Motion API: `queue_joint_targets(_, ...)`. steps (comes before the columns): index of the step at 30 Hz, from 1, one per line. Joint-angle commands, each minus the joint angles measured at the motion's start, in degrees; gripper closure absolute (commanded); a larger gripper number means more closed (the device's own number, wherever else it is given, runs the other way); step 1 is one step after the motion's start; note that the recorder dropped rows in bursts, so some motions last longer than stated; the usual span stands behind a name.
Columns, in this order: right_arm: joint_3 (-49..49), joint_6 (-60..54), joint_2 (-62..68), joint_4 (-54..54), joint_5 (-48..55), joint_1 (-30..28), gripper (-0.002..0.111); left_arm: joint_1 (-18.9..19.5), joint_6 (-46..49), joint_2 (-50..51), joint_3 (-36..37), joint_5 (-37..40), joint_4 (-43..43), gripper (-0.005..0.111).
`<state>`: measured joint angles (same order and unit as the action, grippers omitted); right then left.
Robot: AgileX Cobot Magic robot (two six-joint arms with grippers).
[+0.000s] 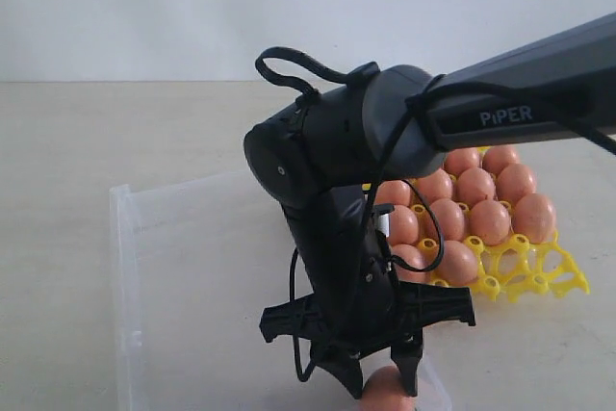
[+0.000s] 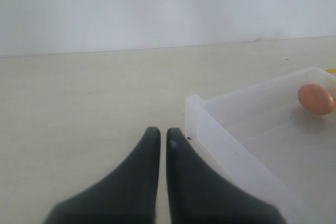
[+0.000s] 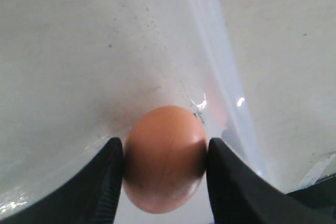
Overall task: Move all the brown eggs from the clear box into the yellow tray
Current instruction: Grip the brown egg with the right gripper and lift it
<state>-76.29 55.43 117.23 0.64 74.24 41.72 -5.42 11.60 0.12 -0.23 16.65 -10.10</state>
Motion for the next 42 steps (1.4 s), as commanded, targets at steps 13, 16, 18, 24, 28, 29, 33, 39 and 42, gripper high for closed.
queue_joint_targets(13,1.0,-4.9,5.1,6.2,-5.2,0.0,0.041,-0.5,0.0,-0.1,0.2,-0.4,0.1,0.103)
queue_joint_targets(16,1.0,-5.0,6.7,7.8,-5.2,0.1,0.037,-0.5,0.0,-0.1,0.2,-0.4,0.1,0.103)
queue_joint_targets(18,1.0,-5.0,7.2,8.1,-5.3,0.1,0.037,-0.5,0.0,-0.1,0.2,-0.4,0.1,0.103)
queue_joint_targets(24,1.0,-5.4,7.4,8.1,-4.3,0.1,0.057,-0.5,0.0,-0.1,0.2,-0.4,0.1,0.103)
queue_joint_targets(28,1.0,-5.4,7.4,7.7,-4.3,0.1,0.096,-0.5,0.0,-0.1,0.2,-0.4,0.1,0.103)
queue_joint_targets(29,1.0,-5.4,7.4,7.7,-4.3,0.1,0.105,-0.5,0.0,-0.1,0.2,-0.4,0.1,0.103)
queue_joint_targets(33,1.0,-7.0,7.3,7.5,-4.3,0.1,0.108,-0.5,0.0,-0.1,0.2,-0.4,0.1,0.103)
queue_joint_targets(39,1.0,-7.7,2.4,-1.4,-11.6,2.9,0.108,-0.5,0.0,-0.1,0.2,-0.4,0.1,0.103)
queue_joint_targets(42,1.0,-7.5,-1.9,-11.0,-18.9,6.7,0.108,-0.5,0.0,-0.1,0.2,-0.4,0.1,0.103)
